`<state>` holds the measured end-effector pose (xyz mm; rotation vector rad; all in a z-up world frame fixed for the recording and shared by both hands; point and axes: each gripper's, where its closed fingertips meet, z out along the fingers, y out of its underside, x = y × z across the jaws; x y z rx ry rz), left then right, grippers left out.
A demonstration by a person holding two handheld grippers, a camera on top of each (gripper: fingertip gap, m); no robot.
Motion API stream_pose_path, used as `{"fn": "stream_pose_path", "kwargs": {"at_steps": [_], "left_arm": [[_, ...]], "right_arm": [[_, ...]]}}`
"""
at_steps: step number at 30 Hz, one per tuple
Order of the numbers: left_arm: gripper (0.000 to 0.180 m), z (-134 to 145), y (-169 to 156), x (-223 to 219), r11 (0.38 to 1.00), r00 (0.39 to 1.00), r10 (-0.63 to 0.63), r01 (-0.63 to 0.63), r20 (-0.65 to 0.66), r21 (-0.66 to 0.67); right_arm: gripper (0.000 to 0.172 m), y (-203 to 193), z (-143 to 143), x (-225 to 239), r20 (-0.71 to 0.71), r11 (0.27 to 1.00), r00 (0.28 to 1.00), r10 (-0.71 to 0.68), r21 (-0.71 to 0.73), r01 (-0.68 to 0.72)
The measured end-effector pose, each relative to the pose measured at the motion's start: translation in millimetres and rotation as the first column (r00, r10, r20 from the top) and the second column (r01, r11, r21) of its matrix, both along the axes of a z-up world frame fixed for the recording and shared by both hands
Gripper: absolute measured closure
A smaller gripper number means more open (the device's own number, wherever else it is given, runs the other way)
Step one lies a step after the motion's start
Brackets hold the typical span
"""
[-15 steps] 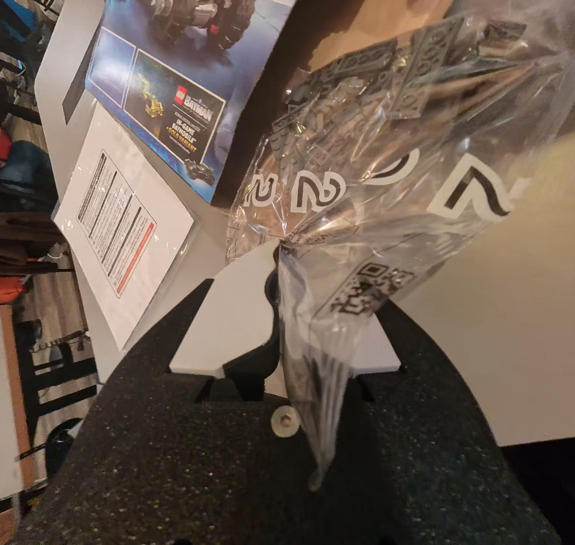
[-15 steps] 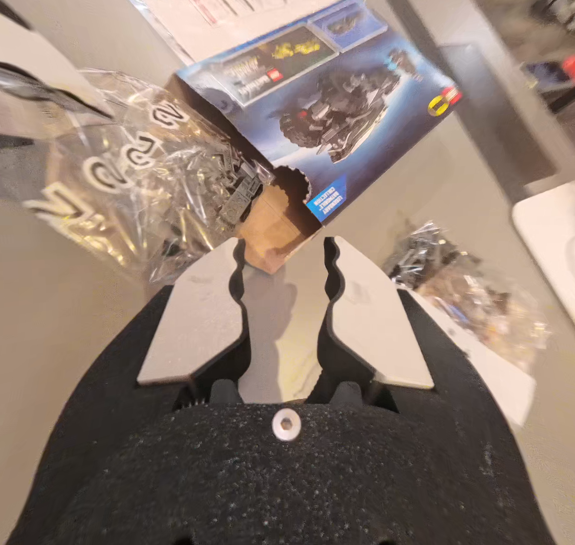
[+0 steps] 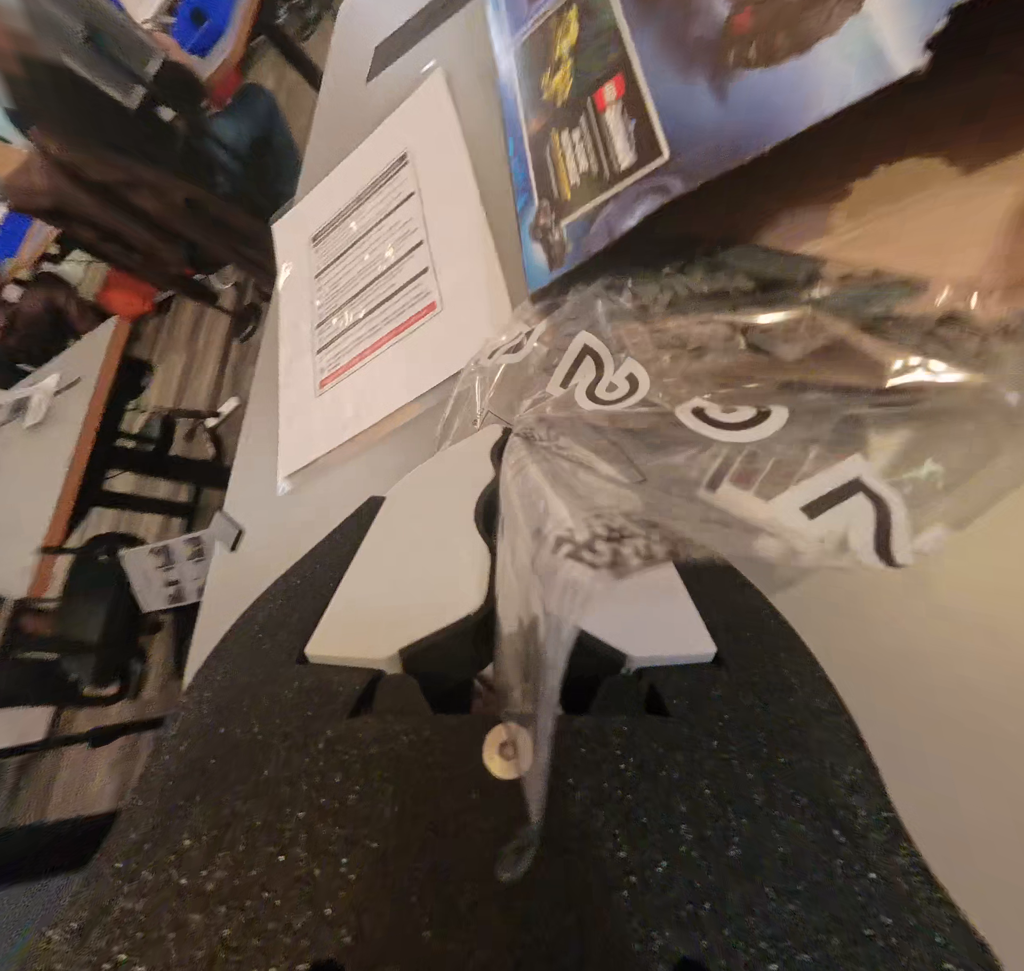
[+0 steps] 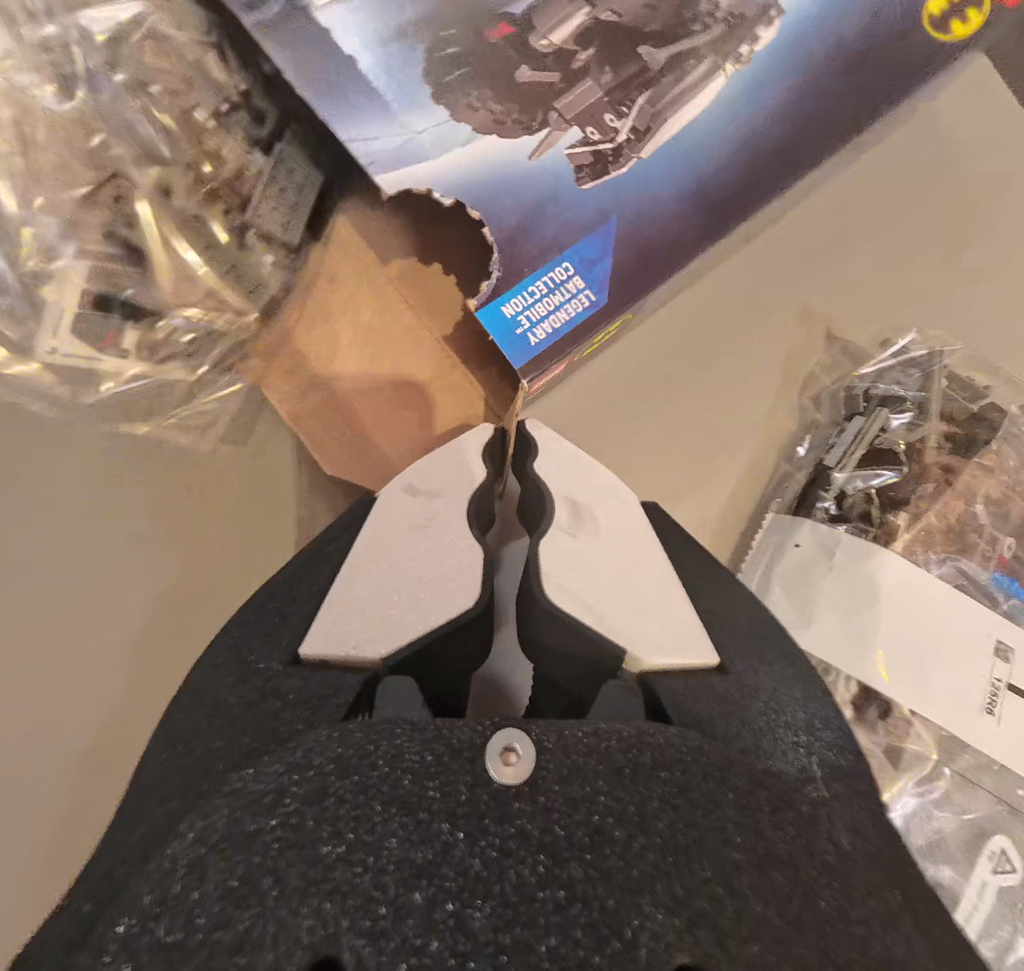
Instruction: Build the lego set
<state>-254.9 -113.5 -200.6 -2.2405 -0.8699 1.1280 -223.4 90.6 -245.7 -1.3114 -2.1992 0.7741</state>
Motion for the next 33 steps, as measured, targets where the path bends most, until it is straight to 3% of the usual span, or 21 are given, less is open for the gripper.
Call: {"fn": "stream_pose_path", "kwargs": {"at_steps": [2,4,7,11,14,19,25,28,33], "left_arm": [[0.180,-14,-7,2,0.995,1.000,0.019,-0.018,0.004,-0.094],[0.180,-18,-3,4,0.995,1.000,0.018,-0.016,0.019,-0.097],[0.180,-14,13,5,0.991,1.000,-0.016,0.018,0.018,-0.132],[0.179,-29,46,7,0.967,0.989,-0.114,0.131,0.091,-0.219],[0.156,-43,68,5,0.946,0.972,-0.177,0.212,0.156,-0.246],[0.127,-42,79,19,0.934,0.923,-0.301,0.336,0.237,-0.120],[0.130,-33,72,40,0.853,0.869,-0.459,0.489,0.184,-0.184],[0.127,-32,77,43,0.839,0.856,-0.468,0.508,0.219,-0.195],[0.097,-24,107,53,0.809,0.774,-0.553,0.588,0.309,-0.024]], "right_arm": [[0.169,-10,0,7,-0.005,1.000,1.000,0.028,0.010,-0.028],[0.169,-19,1,12,-0.007,0.999,0.999,0.049,-0.003,-0.049],[0.169,-30,1,22,0.002,0.996,0.997,0.079,-0.042,-0.079],[0.168,-34,2,26,0.000,0.994,0.996,0.090,-0.066,-0.090],[0.168,-33,2,25,0.001,0.992,0.996,0.087,-0.093,-0.086],[0.168,-26,3,25,-0.001,0.991,0.997,0.076,-0.113,-0.075],[0.168,-25,3,24,0.001,0.988,0.996,0.087,-0.127,-0.086],[0.168,-26,2,24,0.000,0.990,0.996,0.087,-0.112,-0.086],[0.168,-29,2,26,-0.004,0.990,0.996,0.084,-0.113,-0.084]]}}
